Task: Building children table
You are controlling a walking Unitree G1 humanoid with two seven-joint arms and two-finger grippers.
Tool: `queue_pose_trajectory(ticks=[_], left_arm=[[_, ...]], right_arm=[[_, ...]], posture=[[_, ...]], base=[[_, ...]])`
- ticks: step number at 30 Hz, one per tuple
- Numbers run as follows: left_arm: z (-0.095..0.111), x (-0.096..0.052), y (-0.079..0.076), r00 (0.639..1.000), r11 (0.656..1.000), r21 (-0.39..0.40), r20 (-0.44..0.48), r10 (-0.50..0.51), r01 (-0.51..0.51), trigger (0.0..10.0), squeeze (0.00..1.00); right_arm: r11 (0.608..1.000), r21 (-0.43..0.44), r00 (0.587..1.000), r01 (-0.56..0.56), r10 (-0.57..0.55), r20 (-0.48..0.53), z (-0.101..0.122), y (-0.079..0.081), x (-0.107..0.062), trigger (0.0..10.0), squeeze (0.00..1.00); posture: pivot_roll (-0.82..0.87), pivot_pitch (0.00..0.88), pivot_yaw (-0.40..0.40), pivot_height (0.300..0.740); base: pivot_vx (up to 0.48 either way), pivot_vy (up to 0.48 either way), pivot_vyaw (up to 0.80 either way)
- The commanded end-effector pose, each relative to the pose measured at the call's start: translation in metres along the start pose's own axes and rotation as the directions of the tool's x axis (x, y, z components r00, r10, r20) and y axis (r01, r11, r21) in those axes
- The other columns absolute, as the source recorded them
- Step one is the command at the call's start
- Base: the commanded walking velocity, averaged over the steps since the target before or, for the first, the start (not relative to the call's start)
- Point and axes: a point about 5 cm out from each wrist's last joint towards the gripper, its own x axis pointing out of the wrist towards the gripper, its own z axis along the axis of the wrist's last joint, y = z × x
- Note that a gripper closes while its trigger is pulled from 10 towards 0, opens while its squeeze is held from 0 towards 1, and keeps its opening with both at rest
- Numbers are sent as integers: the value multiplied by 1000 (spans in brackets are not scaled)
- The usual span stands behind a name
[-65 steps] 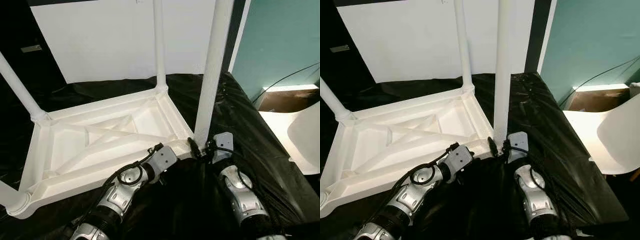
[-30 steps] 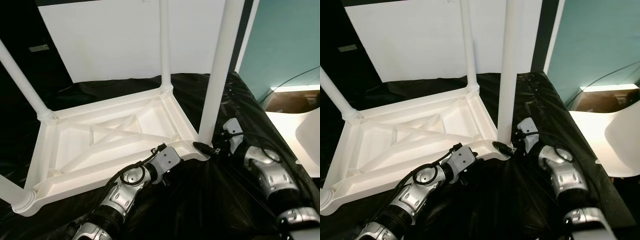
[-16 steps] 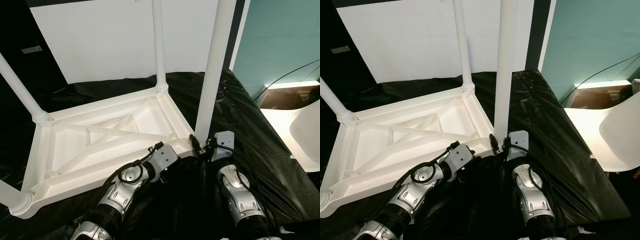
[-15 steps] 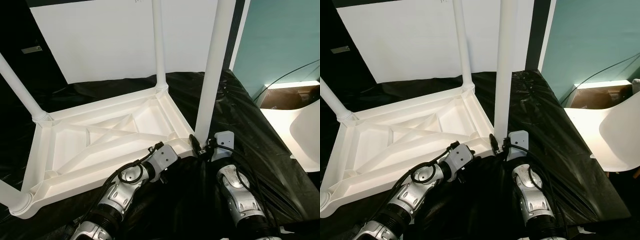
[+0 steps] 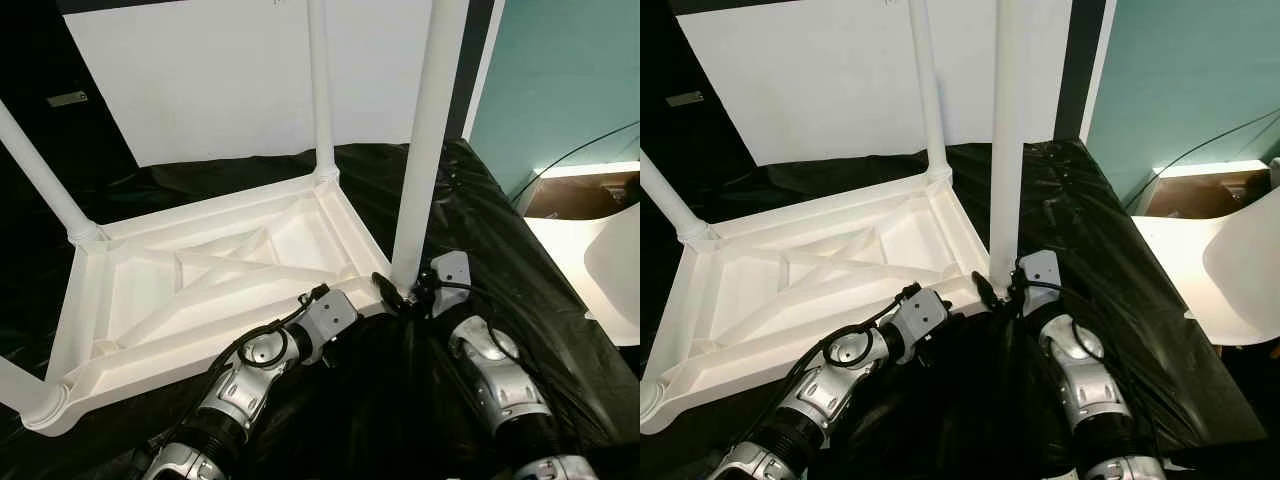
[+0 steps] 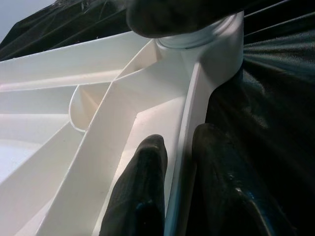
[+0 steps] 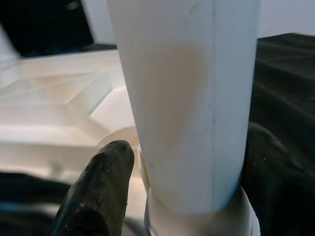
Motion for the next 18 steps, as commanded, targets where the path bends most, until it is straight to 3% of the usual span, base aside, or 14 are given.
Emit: queue_pose_trajectory(ticks=[1, 10, 11, 18], left_arm=[[-54, -6, -39, 953, 985, -83, -250, -170, 154, 10000, 0], [-53, -5, -39, 952, 984, -73, -251, -175, 162, 10000, 0], [-53, -5, -39, 952, 984, -72, -251, -175, 162, 10000, 0], [-53, -5, -40, 953, 984, -75, -249, -173, 160, 10000, 0]], right_arm=[[991, 11, 991, -130, 130, -41, -5, 7, 3, 10000, 0], [950, -99, 949, -297, 283, -136, 0, -18, 0, 10000, 0], [944, -103, 944, -314, 299, -135, 3, -23, 0, 0, 0], [914, -97, 911, -395, 376, -167, 2, -27, -6, 0, 0]], posture=[[-107, 0, 49, 740], [-110, 0, 53, 740], [-108, 0, 52, 740], [-103, 0, 49, 740]], base=[[0, 0, 0], [0, 0, 0], [0, 0, 0], [0, 0, 0]])
